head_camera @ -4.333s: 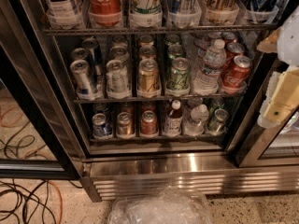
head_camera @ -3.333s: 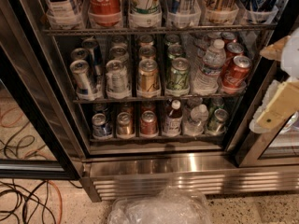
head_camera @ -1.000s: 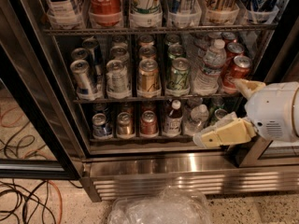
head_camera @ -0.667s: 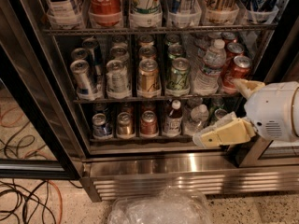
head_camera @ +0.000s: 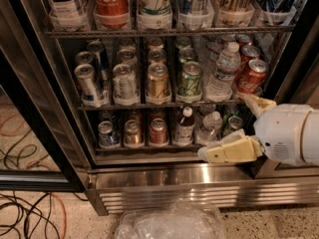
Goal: Pick orange can from middle shelf of fridge
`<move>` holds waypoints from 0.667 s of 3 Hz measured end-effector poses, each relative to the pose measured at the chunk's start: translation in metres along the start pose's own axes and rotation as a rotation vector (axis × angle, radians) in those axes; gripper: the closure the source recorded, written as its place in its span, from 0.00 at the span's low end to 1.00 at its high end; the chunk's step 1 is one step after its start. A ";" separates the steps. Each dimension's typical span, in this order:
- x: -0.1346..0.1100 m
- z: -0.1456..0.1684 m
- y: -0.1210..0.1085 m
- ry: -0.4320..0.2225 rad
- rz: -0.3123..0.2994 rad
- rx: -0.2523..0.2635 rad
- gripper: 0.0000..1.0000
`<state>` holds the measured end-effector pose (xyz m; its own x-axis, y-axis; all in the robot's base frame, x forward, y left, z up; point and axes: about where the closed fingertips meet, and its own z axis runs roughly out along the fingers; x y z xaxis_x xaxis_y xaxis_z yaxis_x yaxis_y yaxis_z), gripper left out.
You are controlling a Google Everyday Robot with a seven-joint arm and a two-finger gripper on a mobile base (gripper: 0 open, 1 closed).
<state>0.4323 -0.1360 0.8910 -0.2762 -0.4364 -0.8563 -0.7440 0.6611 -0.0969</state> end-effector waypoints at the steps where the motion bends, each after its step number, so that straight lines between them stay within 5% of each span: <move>1: 0.005 0.017 0.012 -0.081 0.058 0.034 0.00; 2: 0.010 0.035 0.021 -0.134 0.090 0.098 0.00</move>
Offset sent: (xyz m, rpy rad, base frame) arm 0.0092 0.0440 -0.0500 0.1845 -0.1304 -0.2159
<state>0.4352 -0.1051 0.8627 -0.2508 -0.2915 -0.9231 -0.6551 0.7532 -0.0599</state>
